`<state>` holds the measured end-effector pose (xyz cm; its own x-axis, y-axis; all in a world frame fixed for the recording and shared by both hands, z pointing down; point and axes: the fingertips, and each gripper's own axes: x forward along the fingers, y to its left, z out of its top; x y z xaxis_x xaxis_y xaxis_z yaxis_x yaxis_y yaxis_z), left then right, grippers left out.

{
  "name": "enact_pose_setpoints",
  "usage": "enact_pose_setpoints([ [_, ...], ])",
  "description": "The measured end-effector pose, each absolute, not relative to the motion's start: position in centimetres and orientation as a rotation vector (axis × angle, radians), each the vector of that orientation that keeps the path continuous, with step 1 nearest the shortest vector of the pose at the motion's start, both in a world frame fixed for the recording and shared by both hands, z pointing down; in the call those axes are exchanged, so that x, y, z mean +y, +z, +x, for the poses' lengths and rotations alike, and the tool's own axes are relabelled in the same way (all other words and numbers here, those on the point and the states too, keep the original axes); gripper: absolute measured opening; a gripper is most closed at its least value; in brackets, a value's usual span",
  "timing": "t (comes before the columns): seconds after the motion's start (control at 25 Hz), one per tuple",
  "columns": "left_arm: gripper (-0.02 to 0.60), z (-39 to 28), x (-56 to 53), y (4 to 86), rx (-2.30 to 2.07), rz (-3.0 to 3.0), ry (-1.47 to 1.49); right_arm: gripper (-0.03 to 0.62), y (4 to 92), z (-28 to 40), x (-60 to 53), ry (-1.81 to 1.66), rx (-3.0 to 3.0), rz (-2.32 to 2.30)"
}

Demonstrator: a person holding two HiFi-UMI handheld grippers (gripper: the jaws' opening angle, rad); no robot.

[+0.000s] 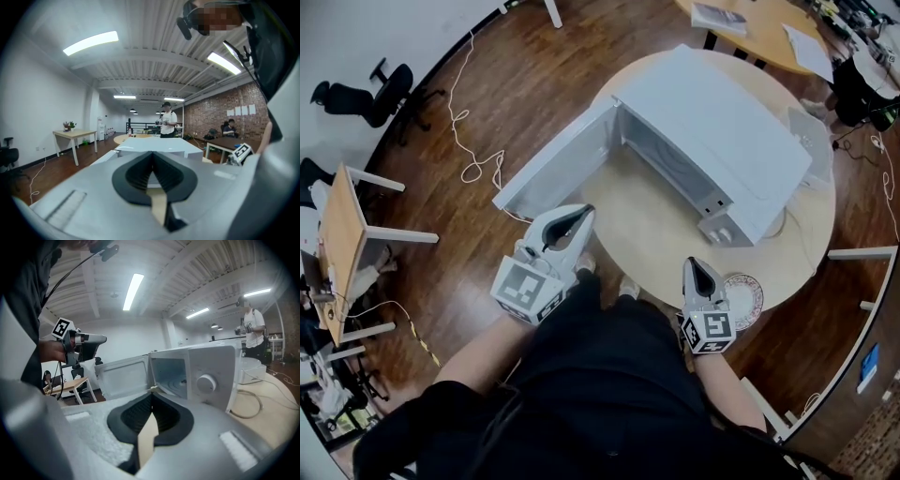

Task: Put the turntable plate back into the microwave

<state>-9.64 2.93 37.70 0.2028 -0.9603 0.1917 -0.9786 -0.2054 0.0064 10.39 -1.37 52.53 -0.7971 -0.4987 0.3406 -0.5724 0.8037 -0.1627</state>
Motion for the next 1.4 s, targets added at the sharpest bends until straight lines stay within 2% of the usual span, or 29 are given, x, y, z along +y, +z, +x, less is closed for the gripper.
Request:
enact_pose_setpoints([
  [0.4, 0.005, -10.3, -1.3, 36.3, -1.828, 2.473, 0.176, 0.000, 51.8, 10.6, -2.8, 0.295, -2.683, 0.960],
  [0.76, 0.005, -10.6, -7.4, 34.7, -1.598, 2.686, 0.155, 0.000, 50.9, 10.4, -4.4, 0.254, -2.599, 1.241],
  [1.04, 0.005, -9.9, -9.1, 34.4, -1.391, 2.853, 0.206, 0.000, 50.2, 8.8, -5.1, 0.253, -2.523, 1.397],
  [1.4, 0.005, -9.5, -9.5, 35.8, -1.130, 2.909, 0.094, 0.000, 49.5, 7.5, -3.8, 0.212, -2.401, 1.553],
])
